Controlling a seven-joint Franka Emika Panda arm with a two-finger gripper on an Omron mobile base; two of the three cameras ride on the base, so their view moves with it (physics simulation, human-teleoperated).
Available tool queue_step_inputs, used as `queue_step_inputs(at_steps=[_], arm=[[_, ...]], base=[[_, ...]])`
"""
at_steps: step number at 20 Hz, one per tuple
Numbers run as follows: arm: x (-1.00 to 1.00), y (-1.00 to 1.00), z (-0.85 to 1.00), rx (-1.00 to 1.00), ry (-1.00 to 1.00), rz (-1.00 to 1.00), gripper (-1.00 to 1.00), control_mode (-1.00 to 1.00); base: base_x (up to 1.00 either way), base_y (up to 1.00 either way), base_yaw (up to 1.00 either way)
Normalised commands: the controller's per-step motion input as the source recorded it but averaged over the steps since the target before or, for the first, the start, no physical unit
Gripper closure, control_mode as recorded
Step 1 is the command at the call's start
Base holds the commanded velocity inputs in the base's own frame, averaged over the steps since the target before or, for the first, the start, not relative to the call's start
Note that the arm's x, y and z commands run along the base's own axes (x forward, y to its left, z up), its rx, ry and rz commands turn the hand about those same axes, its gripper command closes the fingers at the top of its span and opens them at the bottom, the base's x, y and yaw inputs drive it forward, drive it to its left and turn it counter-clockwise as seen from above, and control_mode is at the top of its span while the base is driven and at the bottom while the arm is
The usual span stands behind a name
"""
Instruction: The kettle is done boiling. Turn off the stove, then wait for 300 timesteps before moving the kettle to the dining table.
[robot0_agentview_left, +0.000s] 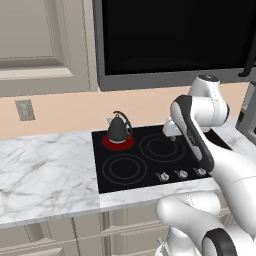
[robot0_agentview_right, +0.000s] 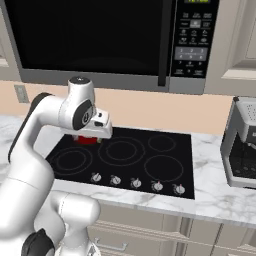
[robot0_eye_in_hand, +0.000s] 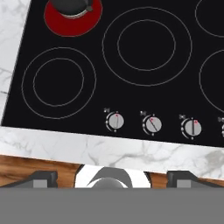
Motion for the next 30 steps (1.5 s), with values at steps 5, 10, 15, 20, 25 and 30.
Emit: queue_step_inputs(at_steps=[5, 10, 15, 20, 25, 30], arm=[[-0.08, -0.16, -0.32, 0.0, 0.01, 0.0, -1.0, -1.0], [-0.11, -0.14, -0.27, -0.01, 0.0, 0.0, -1.0, -1.0], [-0.13, -0.2, -0.28, 0.0, 0.03, 0.0, -1.0, -1.0], [-0.13, -0.3, -0.31, 0.0, 0.01, 0.02, -1.0, -1.0], [-0.12, -0.28, -0.3, 0.0, 0.0, 0.03, -1.0, -1.0], [-0.01, -0.06, -0.24, 0.0, 0.0, 0.05, -1.0, -1.0]], base=[[0.0, 0.0, 0.0], [0.0, 0.0, 0.0], [0.0, 0.0, 0.0], [0.0, 0.0, 0.0], [0.0, 0.0, 0.0], [0.0, 0.0, 0.0]])
